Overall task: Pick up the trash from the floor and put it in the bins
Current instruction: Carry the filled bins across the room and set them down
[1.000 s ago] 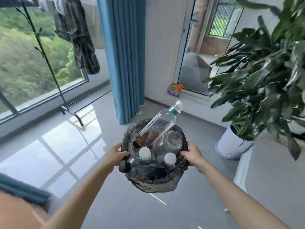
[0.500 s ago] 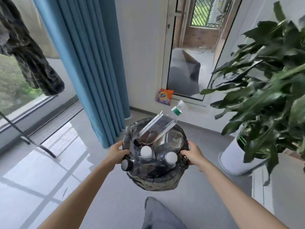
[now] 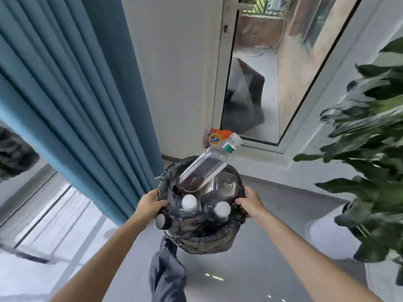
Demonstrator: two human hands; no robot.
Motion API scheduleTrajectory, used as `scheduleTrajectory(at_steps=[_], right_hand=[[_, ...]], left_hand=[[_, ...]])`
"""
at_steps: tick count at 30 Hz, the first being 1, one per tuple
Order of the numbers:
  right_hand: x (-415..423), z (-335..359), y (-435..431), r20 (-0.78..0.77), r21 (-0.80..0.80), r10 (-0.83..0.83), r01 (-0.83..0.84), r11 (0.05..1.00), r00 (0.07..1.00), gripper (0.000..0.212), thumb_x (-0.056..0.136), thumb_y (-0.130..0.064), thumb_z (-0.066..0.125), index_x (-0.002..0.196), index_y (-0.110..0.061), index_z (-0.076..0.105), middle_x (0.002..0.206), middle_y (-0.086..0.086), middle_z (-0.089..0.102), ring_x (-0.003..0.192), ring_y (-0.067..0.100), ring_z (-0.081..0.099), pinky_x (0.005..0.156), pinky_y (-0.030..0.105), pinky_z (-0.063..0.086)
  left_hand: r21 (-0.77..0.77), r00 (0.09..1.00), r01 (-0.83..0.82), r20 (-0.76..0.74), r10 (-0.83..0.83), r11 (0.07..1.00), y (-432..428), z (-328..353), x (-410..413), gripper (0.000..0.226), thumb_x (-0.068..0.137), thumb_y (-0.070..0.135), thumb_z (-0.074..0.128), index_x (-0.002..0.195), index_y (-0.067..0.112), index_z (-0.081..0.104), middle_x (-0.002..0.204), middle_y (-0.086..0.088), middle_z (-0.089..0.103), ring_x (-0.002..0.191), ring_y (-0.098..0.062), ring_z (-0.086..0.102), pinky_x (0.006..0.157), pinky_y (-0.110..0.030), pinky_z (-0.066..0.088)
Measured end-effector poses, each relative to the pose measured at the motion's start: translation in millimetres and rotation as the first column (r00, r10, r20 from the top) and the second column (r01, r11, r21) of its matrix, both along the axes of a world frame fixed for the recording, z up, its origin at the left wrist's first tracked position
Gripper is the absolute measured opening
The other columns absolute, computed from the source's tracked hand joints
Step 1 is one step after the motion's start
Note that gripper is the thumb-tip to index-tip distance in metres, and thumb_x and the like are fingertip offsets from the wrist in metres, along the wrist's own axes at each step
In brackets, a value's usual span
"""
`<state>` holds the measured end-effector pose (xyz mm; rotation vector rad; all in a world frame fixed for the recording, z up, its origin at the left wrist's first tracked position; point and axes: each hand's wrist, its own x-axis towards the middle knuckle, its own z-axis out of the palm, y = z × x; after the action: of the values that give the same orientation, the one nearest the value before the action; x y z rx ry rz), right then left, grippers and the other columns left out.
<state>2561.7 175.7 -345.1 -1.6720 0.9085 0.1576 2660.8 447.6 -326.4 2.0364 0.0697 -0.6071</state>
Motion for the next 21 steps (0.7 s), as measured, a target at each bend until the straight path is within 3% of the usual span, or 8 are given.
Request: scheduleTrajectory(at_steps=[2,4,6,8,12,16,19,21], right_hand=[[40.1,-12.4,-3.9,-0.012,0.005,-0.055,0.055,0.998,0.998,0.038,0.084,0.004,0.048,0.110,-0.025,0.048,0.105,0.014,0.061,0.093,0.030,0.059,0.063,0.033,0.051],[84.4,-26.5,-7.5,-0.029,0.018,-0.127,0.128,0.992,0.991,0.036,0.084,0.005,0.048,0.105,-0.024,0.048,0.107,0.013,0.060,0.095,0.031,0.059,0.065,0.036,0.052],[123.8,-38.7,-11.1,-0.041,0.034,-0.209,0.210,0.977,0.977,0.035,0.080,0.005,0.052,0.100,-0.024,0.052,0.108,0.014,0.063,0.096,0.032,0.061,0.072,0.043,0.055],[155.9,-48.9,-14.7,-0.054,0.031,-0.274,0.276,0.961,0.960,0.035,0.077,0.004,0.054,0.096,-0.025,0.053,0.108,0.015,0.064,0.098,0.034,0.062,0.080,0.050,0.056],[213.4,-73.9,-22.9,-0.106,0.061,-0.400,0.407,0.911,0.911,0.039,0.081,0.005,0.051,0.105,-0.025,0.047,0.108,0.011,0.057,0.096,0.035,0.060,0.072,0.046,0.055],[264.6,-116.9,-37.6,-0.164,0.090,-0.492,0.510,0.856,0.855,0.042,0.080,0.010,0.048,0.109,-0.021,0.049,0.101,0.015,0.056,0.077,0.029,0.056,0.062,0.036,0.045],[292.4,-149.3,-51.3,-0.211,0.117,-0.507,0.537,0.836,0.836,0.045,0.083,0.011,0.048,0.116,-0.020,0.049,0.104,0.014,0.056,0.081,0.029,0.056,0.054,0.027,0.043],[313.0,-178.7,-63.2,-0.238,0.132,-0.512,0.550,0.825,0.825,0.043,0.085,0.011,0.047,0.111,-0.023,0.047,0.106,0.012,0.056,0.080,0.027,0.056,0.052,0.026,0.043]], left_hand=[[0.007,1.000,0.030,-0.007,-0.030,1.000,-10.3,-13.2,51.5,0.017,0.083,0.002,0.062,0.089,0.017,0.060,0.076,-0.004,0.062,0.063,-0.013,0.055,0.057,-0.013,0.048],[-0.005,0.997,0.074,-0.038,-0.074,0.997,-18.7,-28.4,107.1,0.015,0.084,0.002,0.063,0.095,0.012,0.064,0.083,-0.006,0.065,0.072,-0.019,0.057,0.080,-0.031,0.052],[-0.075,0.989,0.120,-0.082,-0.126,0.990,-24.4,-44.1,160.8,0.029,0.087,-0.001,0.060,0.116,0.001,0.058,0.107,-0.019,0.066,0.092,-0.023,0.058,0.099,-0.046,0.045],[-0.172,0.978,0.127,-0.140,-0.152,0.977,-33.3,-46.2,199.0,0.039,0.092,0.002,0.055,0.130,0.004,0.048,0.126,-0.017,0.058,0.109,-0.026,0.056,0.106,-0.048,0.040],[-0.240,0.929,0.046,-0.347,-0.130,0.970,-52.7,-67.4,277.0,0.023,0.096,0.027,0.053,0.118,0.024,0.052,0.113,-0.004,0.062,0.100,-0.023,0.059,0.098,-0.039,0.042],[-0.195,0.847,0.057,-0.509,-0.151,0.979,-67.0,-167.0,358.1,0.063,0.066,0.062,0.073,0.114,0.021,0.064,0.125,-0.009,0.062,0.112,-0.031,0.060,0.101,-0.053,0.043],[-0.180,0.808,-0.058,-0.586,-0.060,0.982,-99.9,-165.4,375.2,0.036,0.088,0.048,0.057,0.107,0.018,0.065,0.119,-0.006,0.064,0.107,-0.028,0.062,0.094,-0.045,0.049],[-0.197,0.801,-0.072,-0.595,-0.061,0.978,-122.2,-190.0,391.4,0.031,0.096,0.042,0.047,0.104,0.017,0.063,0.107,-0.003,0.064,0.095,-0.023,0.062,0.079,-0.035,0.050]])
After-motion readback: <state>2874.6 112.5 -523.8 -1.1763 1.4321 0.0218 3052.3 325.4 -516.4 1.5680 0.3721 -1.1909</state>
